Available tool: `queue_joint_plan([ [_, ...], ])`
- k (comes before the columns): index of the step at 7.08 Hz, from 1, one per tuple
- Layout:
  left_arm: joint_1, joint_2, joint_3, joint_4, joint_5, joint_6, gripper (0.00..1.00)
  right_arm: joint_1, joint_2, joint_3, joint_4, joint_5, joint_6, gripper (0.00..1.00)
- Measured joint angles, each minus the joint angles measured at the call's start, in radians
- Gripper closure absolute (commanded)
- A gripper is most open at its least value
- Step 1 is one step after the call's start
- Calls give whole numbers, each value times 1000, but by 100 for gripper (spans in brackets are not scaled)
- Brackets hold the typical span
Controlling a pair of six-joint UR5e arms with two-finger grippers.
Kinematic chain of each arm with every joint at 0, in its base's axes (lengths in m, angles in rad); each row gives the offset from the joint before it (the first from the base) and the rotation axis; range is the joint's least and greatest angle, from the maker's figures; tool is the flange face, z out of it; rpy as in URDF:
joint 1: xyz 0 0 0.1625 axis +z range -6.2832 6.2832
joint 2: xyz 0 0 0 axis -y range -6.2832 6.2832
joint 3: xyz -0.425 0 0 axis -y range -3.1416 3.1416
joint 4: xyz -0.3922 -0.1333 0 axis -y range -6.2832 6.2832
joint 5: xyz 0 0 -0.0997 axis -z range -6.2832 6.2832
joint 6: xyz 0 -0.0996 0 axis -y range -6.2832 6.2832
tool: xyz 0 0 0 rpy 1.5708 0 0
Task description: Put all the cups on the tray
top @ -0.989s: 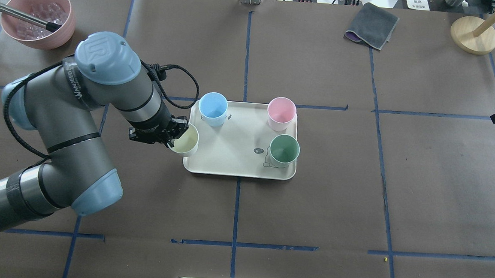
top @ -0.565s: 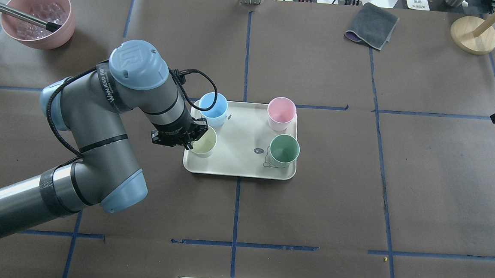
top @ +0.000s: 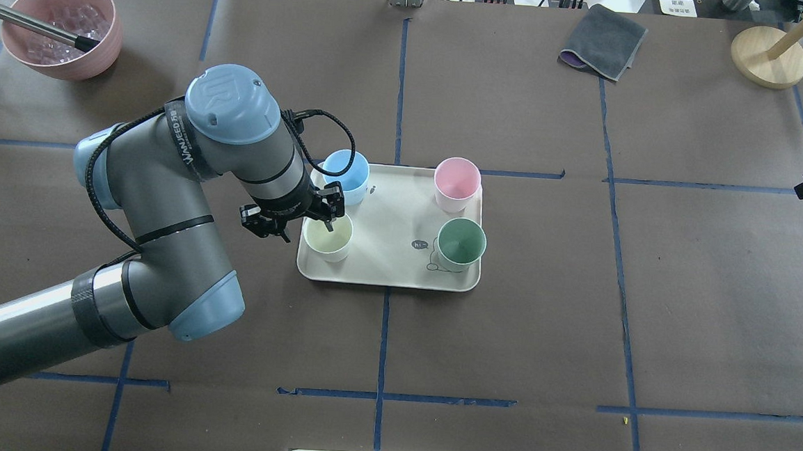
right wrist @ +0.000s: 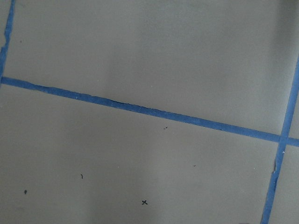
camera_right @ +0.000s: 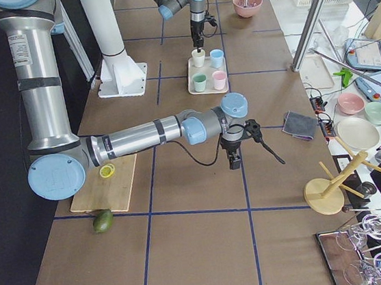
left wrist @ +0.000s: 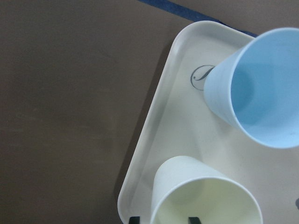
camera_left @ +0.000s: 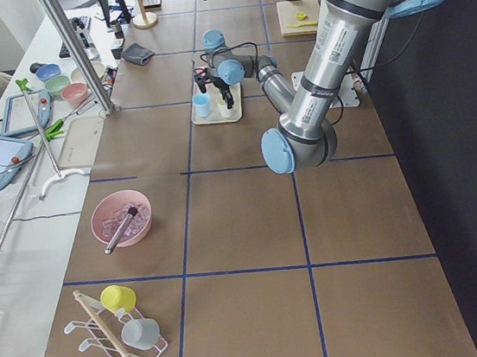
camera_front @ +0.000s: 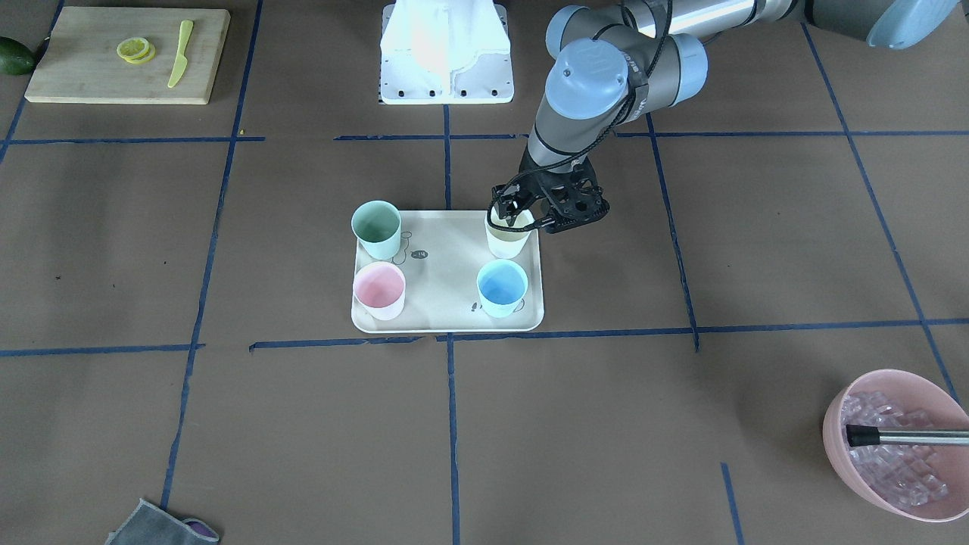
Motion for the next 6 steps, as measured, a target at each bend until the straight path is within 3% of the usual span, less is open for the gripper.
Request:
queue_joint_plan([
  [3,-166,140,-172,121,-88,290,0,15,-7,1,1,0,-11,0],
  [6,-410,351,-213,173,-126,863,0,131,-77,15,-11,5,-120,0],
])
